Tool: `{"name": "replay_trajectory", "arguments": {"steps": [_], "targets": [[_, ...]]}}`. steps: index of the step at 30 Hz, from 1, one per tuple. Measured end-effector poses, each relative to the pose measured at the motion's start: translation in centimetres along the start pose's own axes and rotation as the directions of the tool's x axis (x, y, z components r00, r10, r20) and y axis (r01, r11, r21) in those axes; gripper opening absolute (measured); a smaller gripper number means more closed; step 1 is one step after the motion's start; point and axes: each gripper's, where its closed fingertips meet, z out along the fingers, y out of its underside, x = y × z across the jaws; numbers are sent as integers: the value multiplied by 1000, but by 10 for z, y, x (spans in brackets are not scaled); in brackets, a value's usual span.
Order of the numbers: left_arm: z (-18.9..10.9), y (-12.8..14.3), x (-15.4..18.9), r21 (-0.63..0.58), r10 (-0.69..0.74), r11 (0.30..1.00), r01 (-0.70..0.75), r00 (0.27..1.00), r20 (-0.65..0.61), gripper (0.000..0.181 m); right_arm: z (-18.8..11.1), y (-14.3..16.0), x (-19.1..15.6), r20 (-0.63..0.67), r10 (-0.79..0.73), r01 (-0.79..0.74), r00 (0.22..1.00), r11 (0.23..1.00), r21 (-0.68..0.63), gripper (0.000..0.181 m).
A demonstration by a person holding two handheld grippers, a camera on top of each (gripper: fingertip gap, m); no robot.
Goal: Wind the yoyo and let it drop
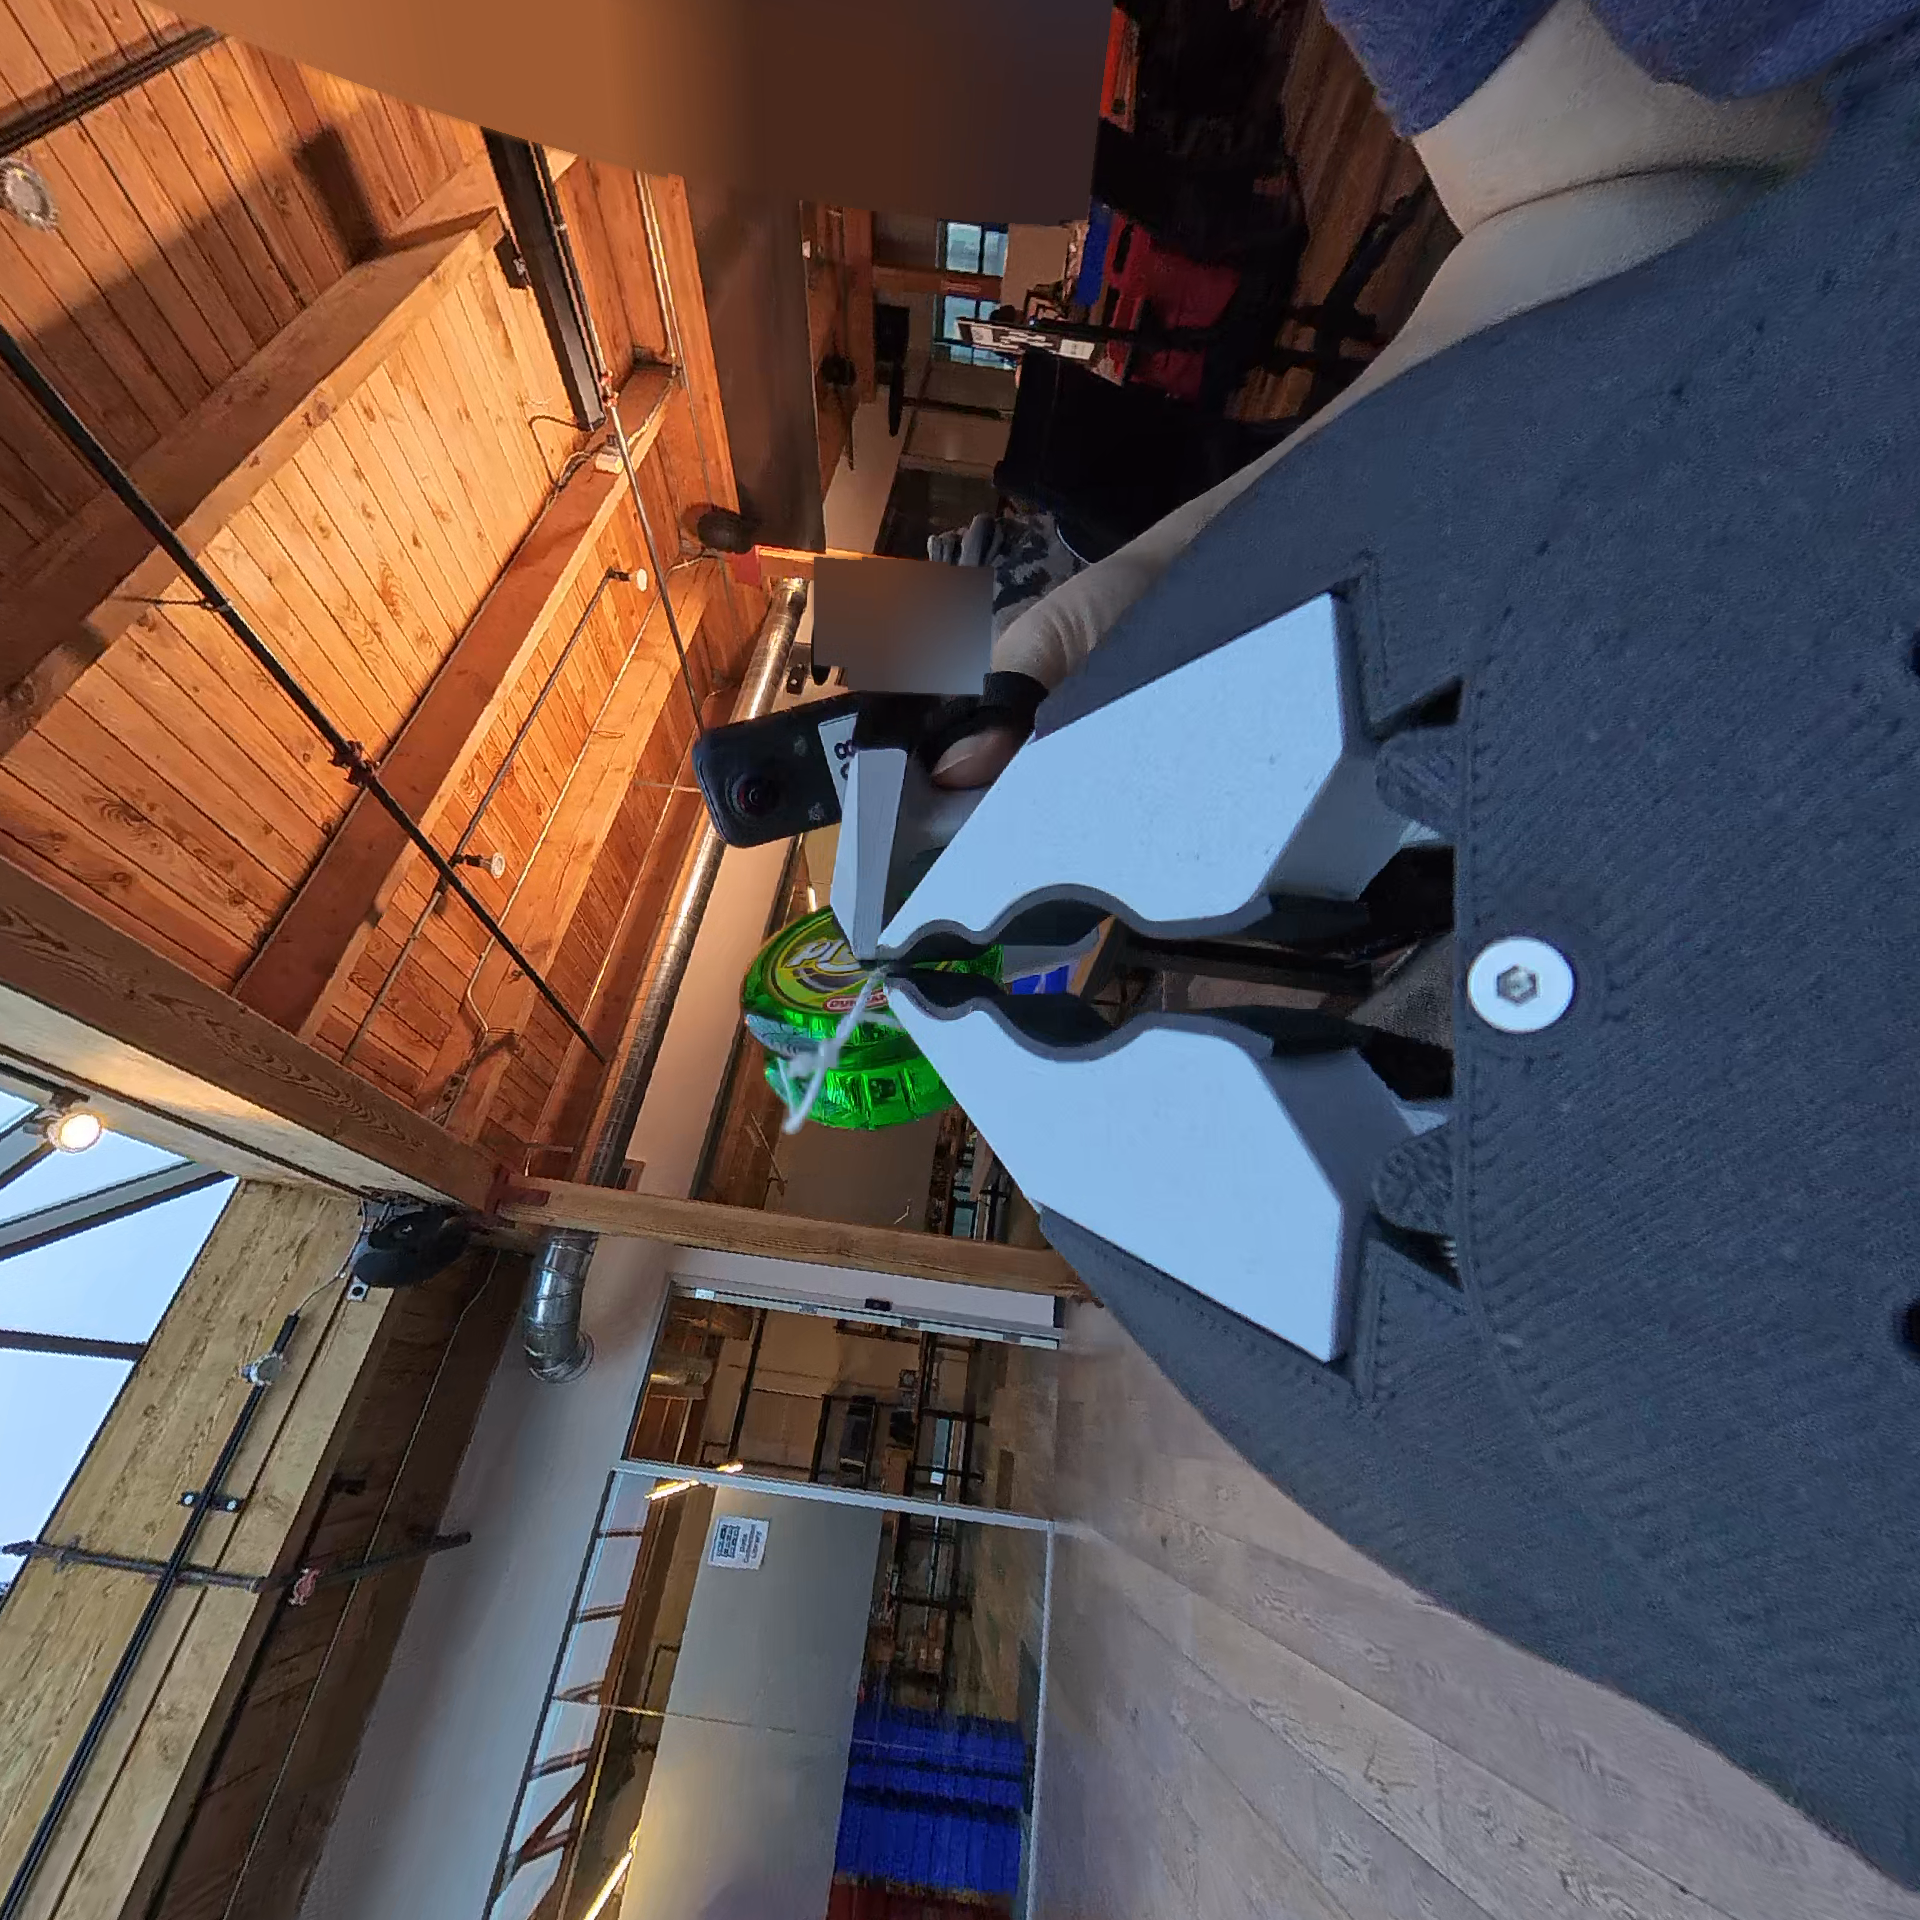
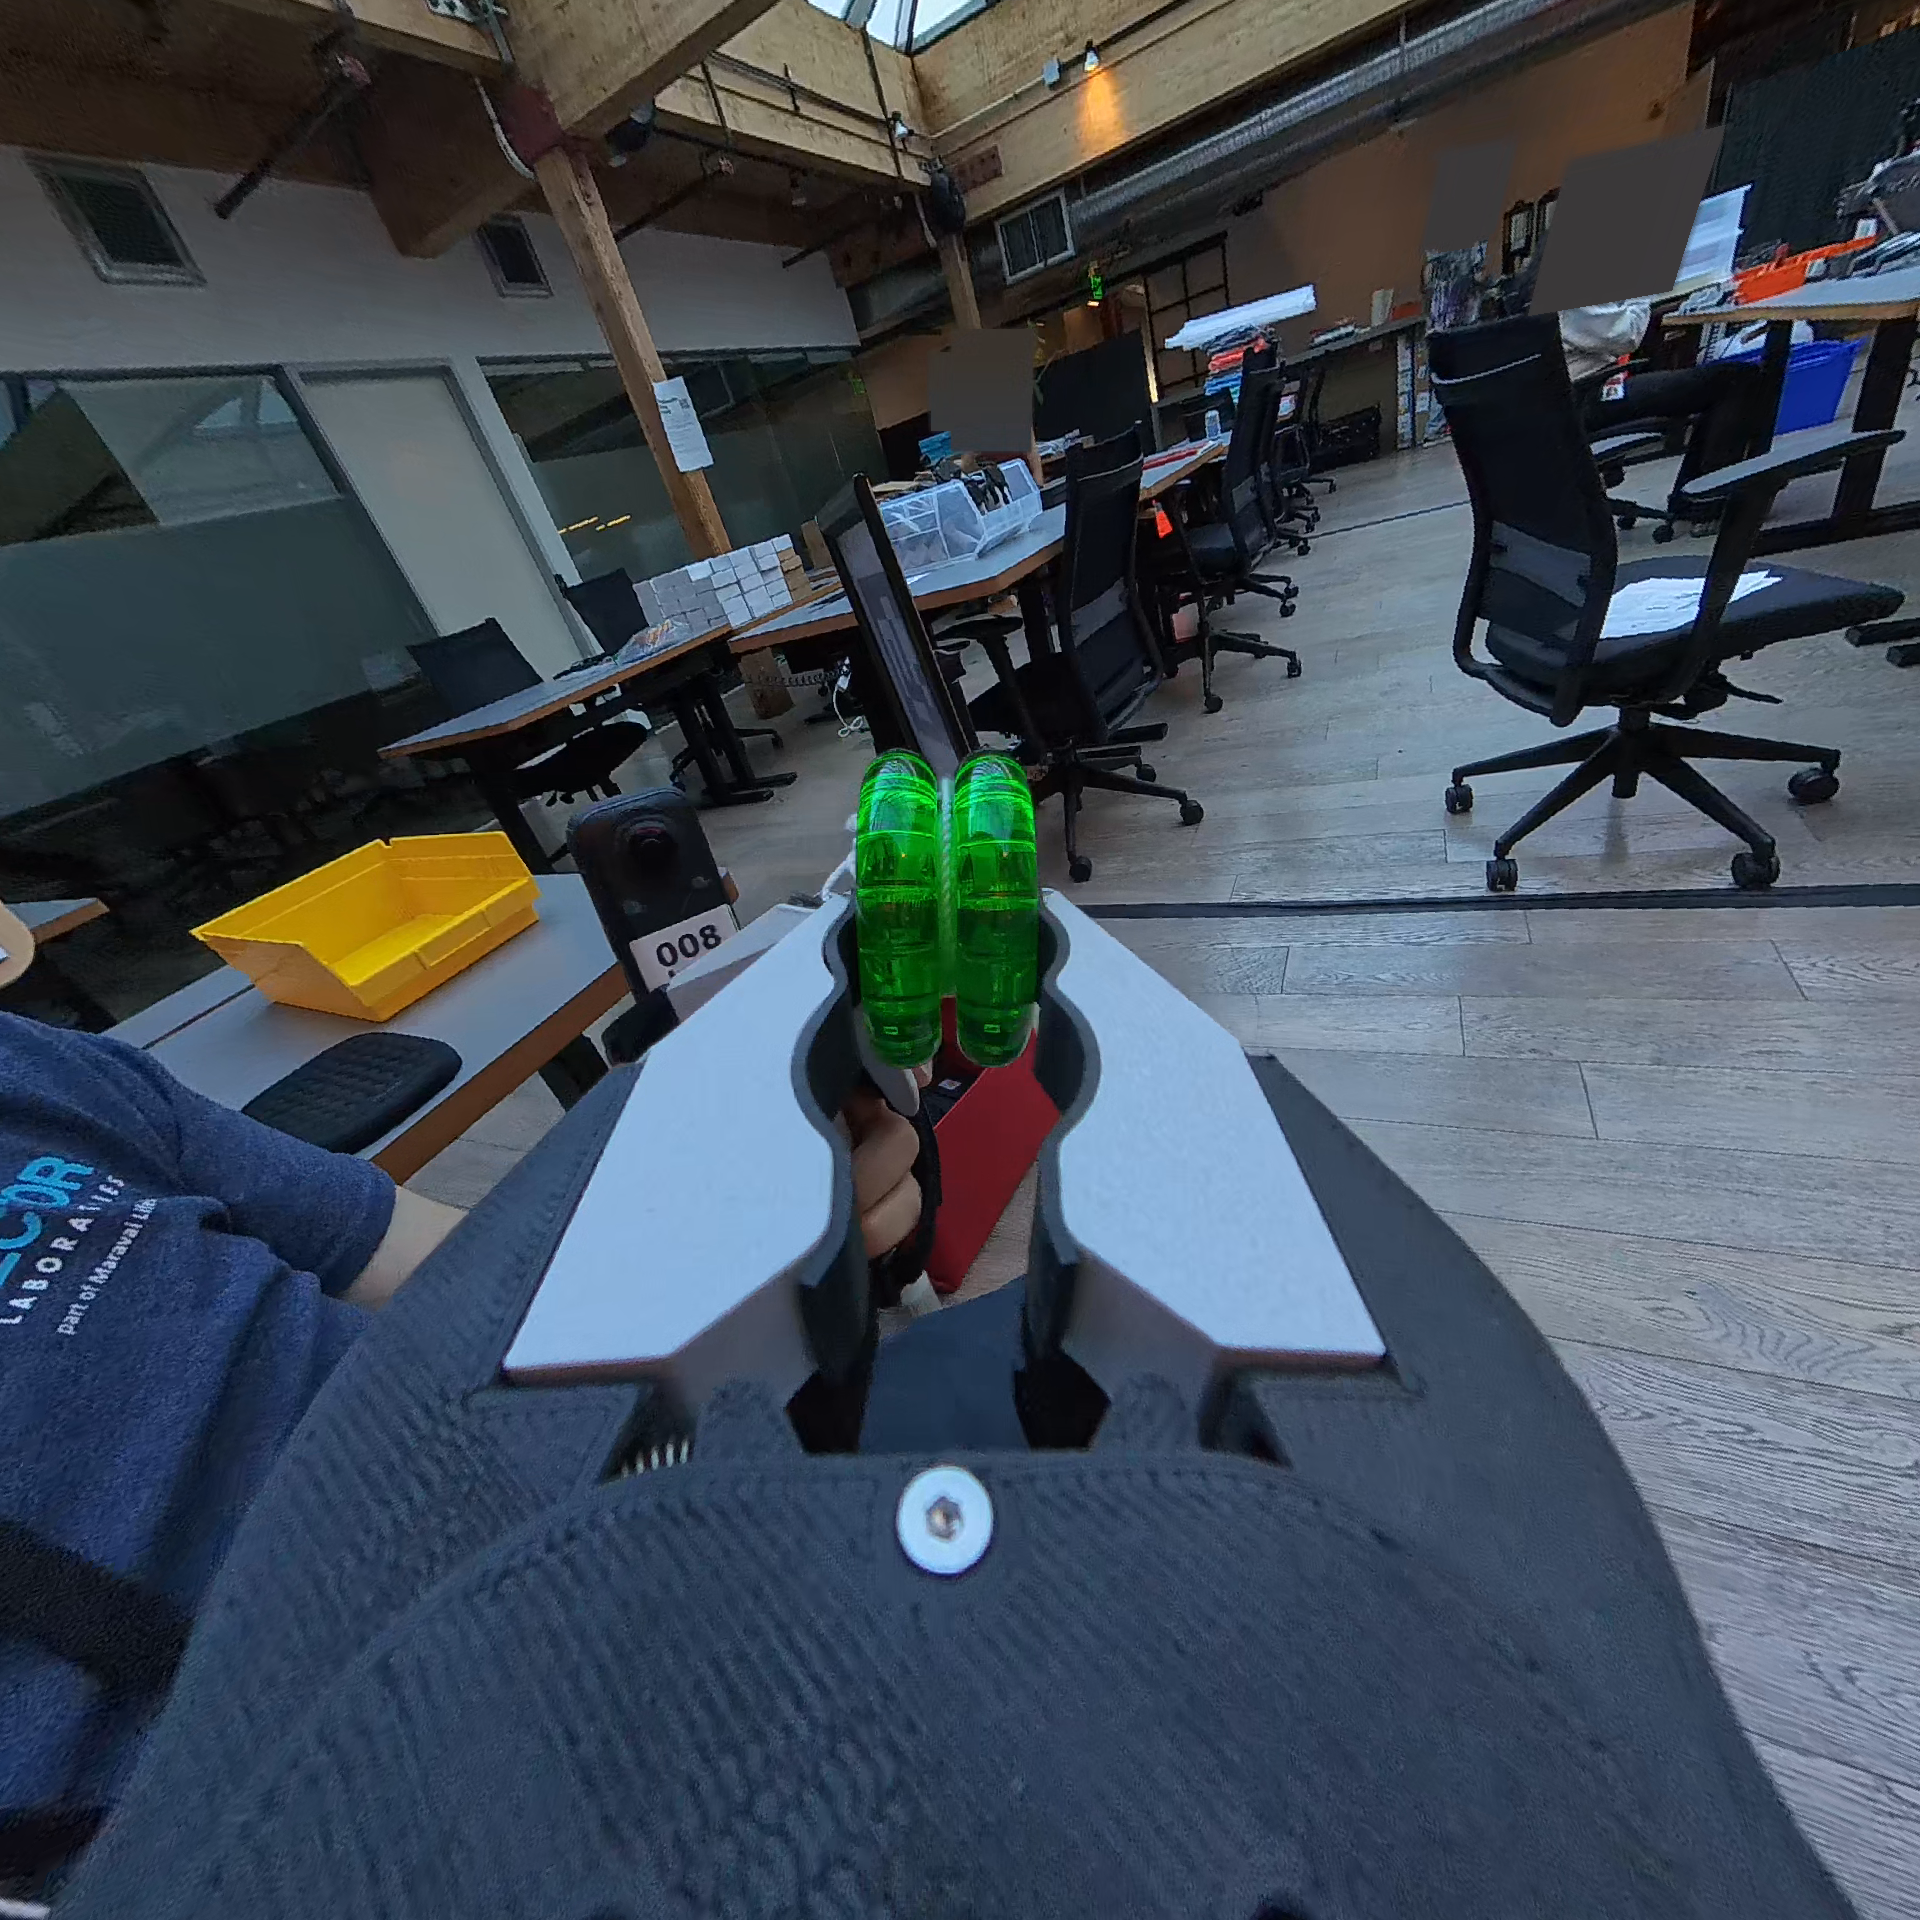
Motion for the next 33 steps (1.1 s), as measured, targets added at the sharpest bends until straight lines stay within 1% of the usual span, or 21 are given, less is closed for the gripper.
{"name": "replay_trajectory", "arguments": {"steps": [3,5,11,17,21,25,29,33], "targets": [[1,1,1,-11,43,999,-43,999,12,0,1,2,-1,-4,-14,14,1000,1000,-6,26],[0,-1,2,-5,47,999,-47,999,18,0,1,3,-1,1,-9,9,1000,1000,-7,26],[-2,-6,2,33,36,999,-37,999,20,0,3,6,-4,15,2,-2,1000,1000,-1,26],[-2,-11,5,89,-28,996,30,999,-21,1,6,8,-7,43,23,-24,999,1000,20,27],[-4,-13,1,100,-26,995,25,1000,11,0,3,4,-7,37,8,-10,999,998,58,26],[-6,-18,0,133,-25,991,21,999,28,2,2,4,-10,22,-56,54,998,996,65,26],[-7,-18,-2,137,-48,990,43,998,36,3,1,5,-11,-41,-187,189,982,981,48,27],[-7,-17,-4,134,-72,989,65,996,46,5,0,5,-11,-113,-307,311,945,950,18,27]]}}
